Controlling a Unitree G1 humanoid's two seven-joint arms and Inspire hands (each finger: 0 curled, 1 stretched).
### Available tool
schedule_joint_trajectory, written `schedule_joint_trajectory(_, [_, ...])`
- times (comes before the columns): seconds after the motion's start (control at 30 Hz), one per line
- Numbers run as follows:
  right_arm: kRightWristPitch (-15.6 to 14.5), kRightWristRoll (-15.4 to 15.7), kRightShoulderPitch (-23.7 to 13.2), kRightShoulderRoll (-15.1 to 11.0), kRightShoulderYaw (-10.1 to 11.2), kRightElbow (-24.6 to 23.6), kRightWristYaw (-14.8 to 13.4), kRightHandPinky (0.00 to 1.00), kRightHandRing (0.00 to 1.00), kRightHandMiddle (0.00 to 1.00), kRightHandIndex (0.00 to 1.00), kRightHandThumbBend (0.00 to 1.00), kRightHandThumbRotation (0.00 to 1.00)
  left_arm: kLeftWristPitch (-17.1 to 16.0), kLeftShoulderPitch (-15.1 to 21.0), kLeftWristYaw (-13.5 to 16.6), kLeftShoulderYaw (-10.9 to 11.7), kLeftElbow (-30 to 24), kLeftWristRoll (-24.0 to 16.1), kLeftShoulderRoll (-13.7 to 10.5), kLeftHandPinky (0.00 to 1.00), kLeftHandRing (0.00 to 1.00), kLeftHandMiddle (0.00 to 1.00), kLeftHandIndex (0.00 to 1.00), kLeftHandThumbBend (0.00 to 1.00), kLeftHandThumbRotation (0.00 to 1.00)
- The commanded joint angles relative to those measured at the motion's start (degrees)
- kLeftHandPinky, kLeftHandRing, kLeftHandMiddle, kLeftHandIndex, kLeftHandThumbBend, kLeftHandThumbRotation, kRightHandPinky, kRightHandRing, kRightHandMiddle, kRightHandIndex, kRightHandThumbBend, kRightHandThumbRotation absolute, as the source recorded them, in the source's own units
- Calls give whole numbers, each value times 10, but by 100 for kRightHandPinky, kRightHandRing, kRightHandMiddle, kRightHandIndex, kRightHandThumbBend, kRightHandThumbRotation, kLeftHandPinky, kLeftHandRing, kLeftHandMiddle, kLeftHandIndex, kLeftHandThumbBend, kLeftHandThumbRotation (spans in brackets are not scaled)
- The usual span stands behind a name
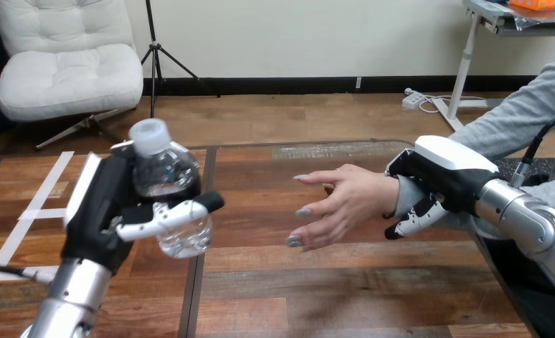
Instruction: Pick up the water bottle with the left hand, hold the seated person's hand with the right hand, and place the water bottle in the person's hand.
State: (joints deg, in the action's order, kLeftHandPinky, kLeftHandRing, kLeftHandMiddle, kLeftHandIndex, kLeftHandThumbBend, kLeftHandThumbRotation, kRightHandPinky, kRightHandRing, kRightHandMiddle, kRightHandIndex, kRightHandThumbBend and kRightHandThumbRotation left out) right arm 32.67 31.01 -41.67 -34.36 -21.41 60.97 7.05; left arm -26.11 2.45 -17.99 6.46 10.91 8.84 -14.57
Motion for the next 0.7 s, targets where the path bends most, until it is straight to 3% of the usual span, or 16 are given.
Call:
schedule_joint_trajectory(0.0, [13, -20, -15, -10, 24, -32, -3, 25, 29, 35, 36, 80, 0, -3, 67, -7, -13, -8, 6, 12, 25, 31, 37, 38, 67, 0])
schedule_joint_trajectory(0.47, [11, -26, -11, -8, 24, -38, 2, 24, 28, 34, 35, 80, 0, 22, 104, -22, -35, 8, 5, 32, 27, 33, 38, 39, 69, 0])
schedule_joint_trajectory(0.67, [13, -26, -10, -8, 23, -41, 1, 24, 28, 34, 35, 80, 0, 15, 125, -34, -45, 33, 6, 43, 28, 33, 38, 39, 68, 0])
